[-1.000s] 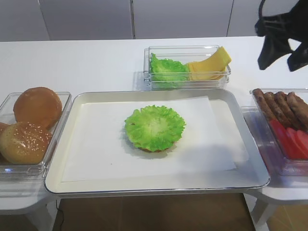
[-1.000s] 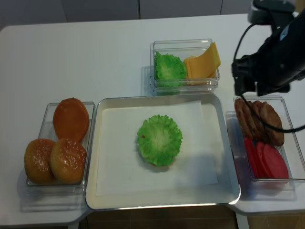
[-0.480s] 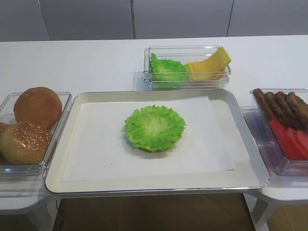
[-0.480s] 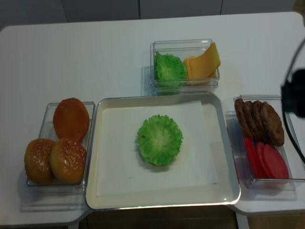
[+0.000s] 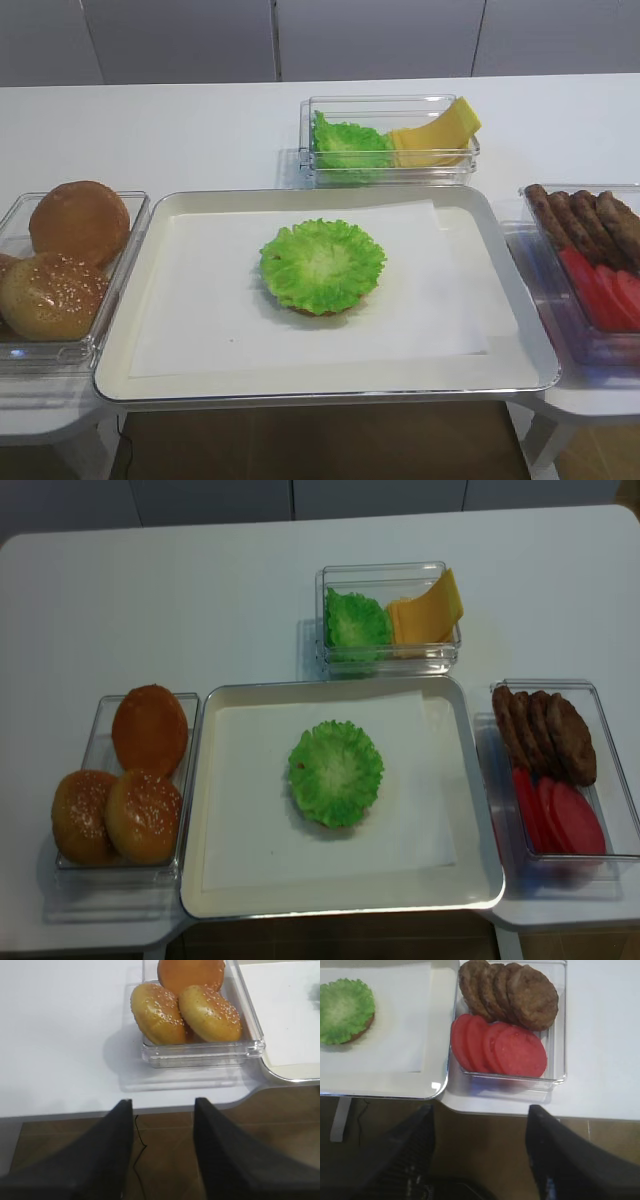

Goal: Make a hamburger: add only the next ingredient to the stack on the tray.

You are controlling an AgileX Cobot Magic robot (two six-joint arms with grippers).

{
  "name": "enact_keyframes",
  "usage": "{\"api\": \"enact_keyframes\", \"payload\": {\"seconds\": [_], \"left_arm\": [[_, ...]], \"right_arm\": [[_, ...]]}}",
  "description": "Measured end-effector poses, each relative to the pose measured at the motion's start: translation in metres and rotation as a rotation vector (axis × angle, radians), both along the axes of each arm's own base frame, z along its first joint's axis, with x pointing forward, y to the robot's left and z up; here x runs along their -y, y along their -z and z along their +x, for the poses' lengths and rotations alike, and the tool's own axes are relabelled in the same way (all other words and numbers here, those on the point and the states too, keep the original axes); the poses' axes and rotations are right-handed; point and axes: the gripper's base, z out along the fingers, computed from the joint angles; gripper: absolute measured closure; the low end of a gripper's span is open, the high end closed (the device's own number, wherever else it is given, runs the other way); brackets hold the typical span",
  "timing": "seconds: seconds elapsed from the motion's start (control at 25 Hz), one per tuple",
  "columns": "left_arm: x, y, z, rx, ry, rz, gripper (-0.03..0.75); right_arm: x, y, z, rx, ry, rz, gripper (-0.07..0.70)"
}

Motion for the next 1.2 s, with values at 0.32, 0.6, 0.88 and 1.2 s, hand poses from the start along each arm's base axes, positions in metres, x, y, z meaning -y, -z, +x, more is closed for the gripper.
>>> {"api": "enact_keyframes", "payload": {"seconds": [0.32, 0.6, 0.88, 1.2], "left_arm": [[0.0, 0.0, 0.0, 0.0, 0.0, 0.0, 0.417], [0.0, 0.0, 0.0, 0.0, 0.0, 0.0, 0.418], [0.0, 0.0, 0.0, 0.0, 0.0, 0.0, 0.419], [0.0, 0.0, 0.0, 0.0, 0.0, 0.0, 0.419]], "right_arm": [[0.01, 0.028, -0.056, 0.161, -0.008, 0.038, 0.181], [0.01, 0.06, -0.067, 0.183, -0.049, 0.03, 0.181], [0.009, 0.069, -0.061, 0.278, -0.073, 0.009, 0.181], [0.008, 0.081, -0.053, 0.261, -0.074, -0.002, 0.181]]}}
